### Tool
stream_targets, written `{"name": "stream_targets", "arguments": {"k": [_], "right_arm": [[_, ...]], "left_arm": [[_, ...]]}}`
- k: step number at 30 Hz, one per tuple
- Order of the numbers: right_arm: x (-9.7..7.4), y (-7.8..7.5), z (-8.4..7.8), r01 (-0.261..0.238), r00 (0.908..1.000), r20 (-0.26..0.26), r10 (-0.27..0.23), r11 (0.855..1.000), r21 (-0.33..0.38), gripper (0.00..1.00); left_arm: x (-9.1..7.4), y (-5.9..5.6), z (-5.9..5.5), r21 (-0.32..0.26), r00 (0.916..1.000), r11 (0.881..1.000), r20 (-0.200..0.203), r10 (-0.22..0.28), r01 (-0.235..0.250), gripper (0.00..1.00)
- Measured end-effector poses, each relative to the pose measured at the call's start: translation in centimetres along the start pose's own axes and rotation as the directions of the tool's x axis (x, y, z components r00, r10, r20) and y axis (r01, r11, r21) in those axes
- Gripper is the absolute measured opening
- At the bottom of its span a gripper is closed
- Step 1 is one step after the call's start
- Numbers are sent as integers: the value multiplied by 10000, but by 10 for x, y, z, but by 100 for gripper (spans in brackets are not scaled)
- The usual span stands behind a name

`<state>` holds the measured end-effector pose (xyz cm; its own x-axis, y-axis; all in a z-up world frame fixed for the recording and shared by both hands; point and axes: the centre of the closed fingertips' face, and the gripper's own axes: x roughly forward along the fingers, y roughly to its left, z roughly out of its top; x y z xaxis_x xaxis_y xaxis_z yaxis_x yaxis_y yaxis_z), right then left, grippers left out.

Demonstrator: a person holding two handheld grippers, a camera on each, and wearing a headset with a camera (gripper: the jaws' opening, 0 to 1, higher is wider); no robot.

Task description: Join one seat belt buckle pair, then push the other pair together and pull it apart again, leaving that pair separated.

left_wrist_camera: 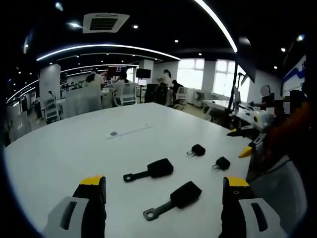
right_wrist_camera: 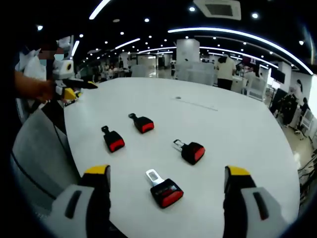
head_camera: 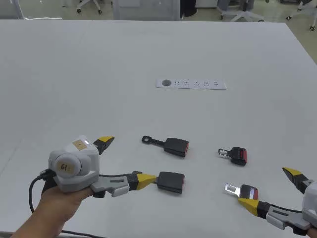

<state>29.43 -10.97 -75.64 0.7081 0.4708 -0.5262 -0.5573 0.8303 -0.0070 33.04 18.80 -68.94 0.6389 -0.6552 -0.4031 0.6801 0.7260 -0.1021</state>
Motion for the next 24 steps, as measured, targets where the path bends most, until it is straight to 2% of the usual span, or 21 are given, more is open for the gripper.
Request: {"name": "stream_targets", "arguments": {"k": [24], "right_arm": [[0, -3, 2, 66, 10000, 67, -66, 10000, 62, 96]], "left_arm": [[0, 0, 1, -2, 10000, 10000, -29, -5, 5, 100]]}}
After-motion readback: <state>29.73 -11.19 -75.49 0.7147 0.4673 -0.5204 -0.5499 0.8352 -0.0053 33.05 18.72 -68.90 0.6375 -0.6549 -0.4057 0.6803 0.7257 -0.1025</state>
